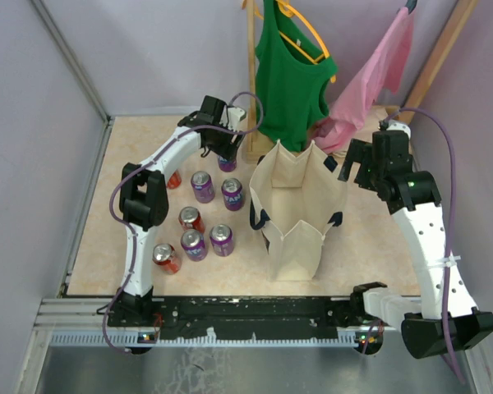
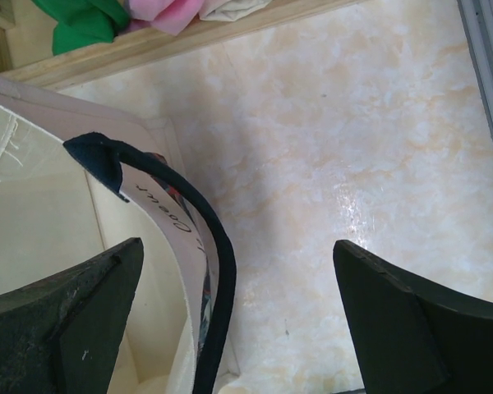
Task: Place the beverage into the canvas bag
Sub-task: Pick up the drink from the center of the board.
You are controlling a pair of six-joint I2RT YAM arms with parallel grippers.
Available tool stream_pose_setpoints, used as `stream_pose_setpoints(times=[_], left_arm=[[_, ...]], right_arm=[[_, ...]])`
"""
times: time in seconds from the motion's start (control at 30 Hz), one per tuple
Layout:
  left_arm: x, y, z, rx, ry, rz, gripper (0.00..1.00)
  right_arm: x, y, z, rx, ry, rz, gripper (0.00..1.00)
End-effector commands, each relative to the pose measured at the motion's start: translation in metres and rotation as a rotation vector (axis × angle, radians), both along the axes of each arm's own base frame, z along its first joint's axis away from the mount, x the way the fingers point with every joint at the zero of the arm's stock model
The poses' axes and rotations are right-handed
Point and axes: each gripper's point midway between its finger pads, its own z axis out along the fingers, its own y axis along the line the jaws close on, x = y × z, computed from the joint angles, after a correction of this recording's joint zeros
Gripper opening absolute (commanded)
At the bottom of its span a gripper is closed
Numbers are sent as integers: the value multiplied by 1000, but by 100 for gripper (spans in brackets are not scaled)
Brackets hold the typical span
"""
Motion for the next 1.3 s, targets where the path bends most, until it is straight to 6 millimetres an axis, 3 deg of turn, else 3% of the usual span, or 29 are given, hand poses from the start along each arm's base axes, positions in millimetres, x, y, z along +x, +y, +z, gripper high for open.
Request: stream_pose_setpoints(times=[0.0, 0.13, 0.23, 0.27, 0.3, 0.47, 0.67, 0.87, 1.0, 1.13, 1.27], left_arm=[[8, -6, 8, -1, -39, -9, 73], [5, -8, 9, -9, -34, -13, 50], [4, -7, 17, -17, -43, -7, 19], [4, -6, 21, -19, -50, -4, 4], [3, -6, 26, -23, -58, -2, 0], [6, -10, 82, -87, -167, -3, 0], [-2, -22, 177, -215, -345, -88, 0], [-42, -41, 285, -381, -516, -298, 0], [-92, -57, 343, -543, -566, -470, 0], [-134, -72, 374, -707, -508, -572, 0], [-171, -102, 378, -728, -486, -692, 0]], right_arm=[[1, 1, 12, 6, -54, -2, 99], [-1, 0, 10, 6, -50, -4, 99], [-1, 1, 6, 9, -42, -3, 99], [-1, 1, 6, 12, -42, -2, 99], [-1, 2, 5, 14, -41, 0, 99], [2, 4, 0, 21, -34, 7, 99], [6, 4, 3, 15, -50, 11, 99], [11, 3, 12, 10, -95, 6, 99], [16, 3, 12, 1, -95, 13, 99], [21, 6, 8, 1, -86, 26, 99], [24, 6, 7, -3, -84, 30, 99]])
